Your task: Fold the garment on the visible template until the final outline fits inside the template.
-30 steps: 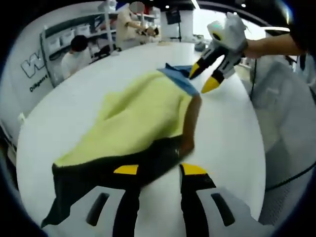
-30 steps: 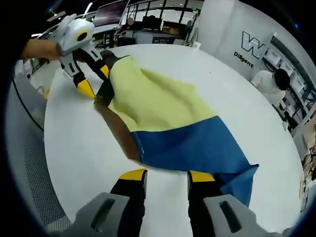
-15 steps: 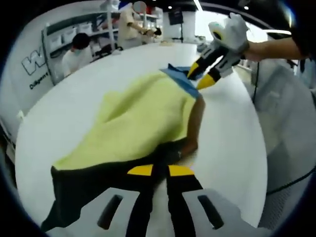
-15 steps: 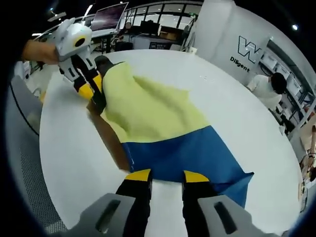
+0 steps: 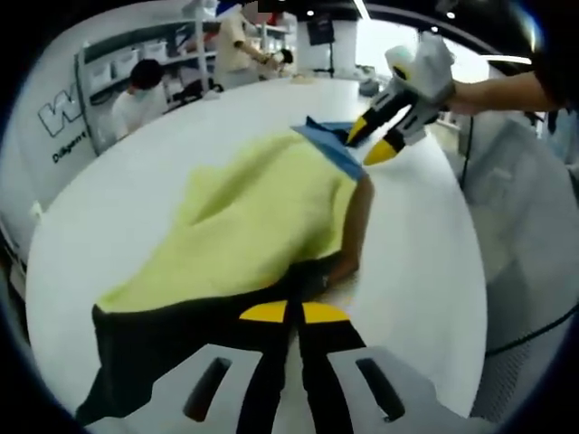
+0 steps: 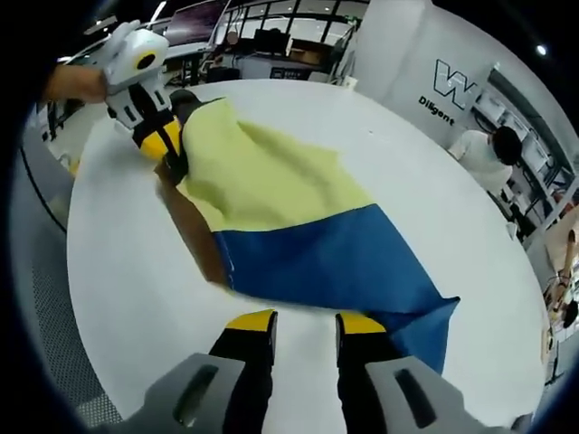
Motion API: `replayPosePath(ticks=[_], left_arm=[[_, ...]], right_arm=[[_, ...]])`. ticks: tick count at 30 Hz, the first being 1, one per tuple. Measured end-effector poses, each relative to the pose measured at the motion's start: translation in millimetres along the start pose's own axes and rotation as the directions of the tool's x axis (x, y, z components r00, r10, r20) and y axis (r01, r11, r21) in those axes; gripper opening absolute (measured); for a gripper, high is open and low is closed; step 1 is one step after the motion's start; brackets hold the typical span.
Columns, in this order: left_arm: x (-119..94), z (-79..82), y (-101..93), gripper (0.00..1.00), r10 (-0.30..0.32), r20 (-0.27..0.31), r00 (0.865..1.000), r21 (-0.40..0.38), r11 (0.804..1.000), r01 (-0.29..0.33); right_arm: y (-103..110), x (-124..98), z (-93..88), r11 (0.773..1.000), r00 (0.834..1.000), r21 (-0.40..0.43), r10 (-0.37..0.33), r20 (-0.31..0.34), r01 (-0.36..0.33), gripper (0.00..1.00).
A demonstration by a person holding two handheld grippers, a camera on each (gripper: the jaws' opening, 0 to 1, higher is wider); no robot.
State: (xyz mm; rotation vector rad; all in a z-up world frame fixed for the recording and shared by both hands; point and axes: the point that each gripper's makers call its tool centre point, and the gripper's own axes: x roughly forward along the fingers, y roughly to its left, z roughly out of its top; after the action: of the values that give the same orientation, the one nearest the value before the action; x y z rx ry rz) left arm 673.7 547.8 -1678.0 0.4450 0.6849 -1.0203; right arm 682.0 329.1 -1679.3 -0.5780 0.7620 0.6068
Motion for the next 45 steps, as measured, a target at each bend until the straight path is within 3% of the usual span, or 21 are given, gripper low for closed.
replayPosePath(ticks=[4, 21, 24, 31, 37, 41, 45], left_arm=[[-2.0, 7.7, 3.5, 0.0, 0.03, 0.037, 0.999, 0.024, 0.999, -0.031], [-11.6, 12.2, 8.9, 0.0, 0.059, 0.058, 0.997, -0.015, 0.998, -0.058], [-11.5, 13.1, 10.4, 0.0, 0.063, 0.06, 0.996, -0.018, 0.998, -0.062], [-13.0, 12.8, 13.6, 0.0, 0.072, 0.061, 0.996, -0.025, 0.997, -0.071], [-13.6, 11.2, 15.2, 0.0, 0.078, 0.059, 0.995, -0.035, 0.996, -0.077], [-11.4, 6.6, 17.2, 0.0, 0.078, 0.048, 0.996, -0.042, 0.996, -0.076], [-11.3, 4.9, 16.5, 0.0, 0.081, 0.042, 0.996, -0.056, 0.995, -0.079]], right_arm=[[-4.3, 6.5, 1.7, 1.0, 1.0, -0.002, -0.023, -0.002, 0.023, 0.21], [-11.4, -6.2, 18.3, 0.995, 0.995, 0.082, -0.064, 0.077, 0.058, 0.19], [-7.8, -3.8, 11.4, 0.999, 0.998, 0.011, -0.049, 0.026, 0.049, 0.19], [-5.4, 1.3, -3.7, 0.995, 0.998, -0.091, -0.054, -0.023, 0.051, 0.2], [-5.3, 2.1, 2.6, 0.994, 0.998, -0.092, -0.062, -0.009, 0.061, 0.2], [-10.6, 4.7, 6.4, 0.979, 0.993, -0.167, -0.12, -0.019, 0.115, 0.19], [-3.0, 3.4, 15.0, 0.986, 0.995, -0.139, -0.094, 0.019, 0.096, 0.16]])
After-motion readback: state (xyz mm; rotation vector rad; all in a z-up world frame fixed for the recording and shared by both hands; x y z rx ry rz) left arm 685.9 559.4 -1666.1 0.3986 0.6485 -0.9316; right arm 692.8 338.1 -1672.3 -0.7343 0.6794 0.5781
